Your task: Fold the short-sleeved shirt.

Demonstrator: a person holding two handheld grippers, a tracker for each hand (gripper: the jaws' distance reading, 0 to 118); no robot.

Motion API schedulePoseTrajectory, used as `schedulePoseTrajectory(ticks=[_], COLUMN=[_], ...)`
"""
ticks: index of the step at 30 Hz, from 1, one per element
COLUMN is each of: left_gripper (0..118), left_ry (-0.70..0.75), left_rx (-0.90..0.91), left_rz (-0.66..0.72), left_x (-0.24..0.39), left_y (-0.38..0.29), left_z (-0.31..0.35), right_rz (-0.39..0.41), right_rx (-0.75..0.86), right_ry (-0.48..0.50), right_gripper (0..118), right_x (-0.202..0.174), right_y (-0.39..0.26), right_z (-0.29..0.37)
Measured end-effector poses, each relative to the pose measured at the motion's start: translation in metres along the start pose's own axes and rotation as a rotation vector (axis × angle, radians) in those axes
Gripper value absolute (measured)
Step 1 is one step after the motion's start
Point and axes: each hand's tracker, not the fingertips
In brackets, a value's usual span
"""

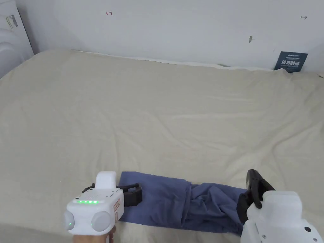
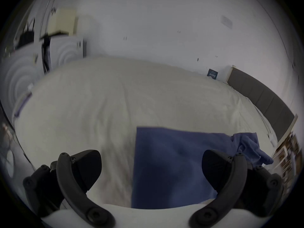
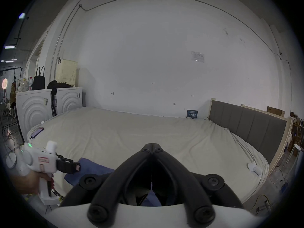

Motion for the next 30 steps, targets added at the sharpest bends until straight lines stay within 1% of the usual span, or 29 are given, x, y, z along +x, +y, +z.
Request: schedulePoseTrajectory(ticks=[2, 3, 4, 5, 6, 7, 8, 9, 10, 12, 13, 14, 16, 19, 20, 22, 25, 27, 29, 30], left_gripper=[118, 111, 102, 86, 64, 54, 34, 21, 21, 20, 20, 20, 20, 20, 20, 20, 20, 20, 20, 20], left_ry=[-0.005, -0.004, -0.017, -0.017, 0.016, 0.0, -0.056, -0.09, -0.032, -0.013, 0.023, 0.03, 0.071, 0.157, 0.179, 0.24, 0.339, 0.36, 0.35, 0.344], left_rx=[-0.013, 0.007, -0.006, -0.054, -0.064, -0.02, -0.016, -0.033, -0.017, 0.001, 0.038, 0.043, 0.082, 0.143, 0.156, 0.156, 0.179, 0.162, 0.158, 0.169], left_rz=[0.022, 0.017, -0.028, -0.053, -0.059, -0.051, -0.019, 0.02, -0.022, -0.158, -0.218, -0.241, -0.264, -0.311, -0.329, -0.31, -0.385, -0.39, -0.39, -0.415], left_x=[0.0, 0.008, 0.016, 0.025, 0.031, 0.039, 0.035, 0.034, 0.037, 0.04, 0.042, 0.042, 0.04, 0.028, 0.018, -0.009, -0.04, -0.052, -0.047, -0.038], left_y=[-0.005, -0.01, -0.014, -0.016, -0.019, -0.02, -0.016, -0.013, -0.011, -0.009, -0.005, -0.002, 0.006, 0.028, 0.036, 0.052, 0.07, 0.078, 0.074, 0.071], left_z=[-0.012, -0.011, -0.013, -0.018, -0.02, -0.013, -0.011, -0.011, -0.009, -0.005, 0.002, 0.008, 0.02, 0.051, 0.058, 0.072, 0.089, 0.09, 0.092, 0.092], right_rz=[0.008, 0.029, 0.041, 0.041, 0.04, 0.044, 0.052, 0.062, 0.067, 0.069, 0.068, 0.07, 0.063, 0.024, 0.01, -0.008, -0.031, -0.053, -0.065, -0.068], right_rx=[-0.011, -0.024, -0.033, -0.039, -0.041, -0.043, -0.045, -0.046, -0.047, -0.054, -0.067, -0.079, -0.109, -0.16, -0.173, -0.189, -0.204, -0.214, -0.218, -0.221], right_ry=[0.003, -0.003, -0.003, 0.01, 0.024, 0.033, 0.039, 0.043, 0.051, 0.072, 0.066, 0.061, 0.056, 0.045, 0.045, 0.041, 0.038, 0.036, 0.043, 0.046], right_gripper=[0, 0, 0, 0, 0, 0, 0, 0, 0, 0, 0, 0, 0, 0, 0, 0, 0, 0, 0, 0], right_x=[-0.002, -0.005, -0.007, -0.009, -0.011, -0.014, -0.016, -0.019, -0.021, -0.024, -0.026, -0.028, -0.027, -0.025, -0.024, -0.023, -0.022, -0.022, -0.025, -0.026], right_y=[-0.002, -0.003, -0.005, -0.006, -0.007, -0.007, -0.007, -0.006, -0.006, -0.005, -0.003, -0.002, 0.001, 0.006, 0.007, 0.009, 0.012, 0.012, 0.011, 0.011], right_z=[0.001, 0.0, 0.0, -0.001, -0.001, -0.001, -0.001, -0.001, -0.001, -0.003, -0.007, -0.011, -0.019, -0.033, -0.037, -0.045, -0.052, -0.056, -0.058, -0.059])
